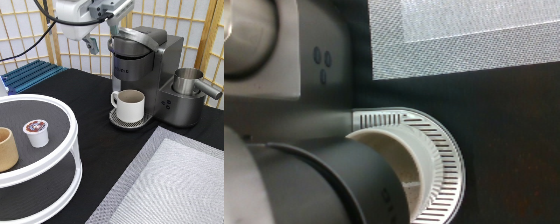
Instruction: Make coffee
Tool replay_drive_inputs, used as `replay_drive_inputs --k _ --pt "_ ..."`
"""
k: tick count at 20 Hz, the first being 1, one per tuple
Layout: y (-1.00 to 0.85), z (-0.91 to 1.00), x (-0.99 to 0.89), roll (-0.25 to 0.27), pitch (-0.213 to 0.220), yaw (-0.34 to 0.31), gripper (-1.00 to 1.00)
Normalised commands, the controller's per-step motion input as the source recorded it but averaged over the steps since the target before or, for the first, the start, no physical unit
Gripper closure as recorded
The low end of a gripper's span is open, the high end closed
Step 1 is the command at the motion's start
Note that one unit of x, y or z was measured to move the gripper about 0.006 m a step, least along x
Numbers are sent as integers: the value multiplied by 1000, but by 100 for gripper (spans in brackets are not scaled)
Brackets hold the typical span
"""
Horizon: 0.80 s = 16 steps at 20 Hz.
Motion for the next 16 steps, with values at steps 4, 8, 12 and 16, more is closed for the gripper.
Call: replay_drive_inputs --k 4,8,12,16 --pt "104 0 129 9 2 -33 -100" --pt "306 81 277 0 42 -2 -100" --pt "286 232 295 0 68 0 -100" --pt "316 500 300 0 74 0 -100"
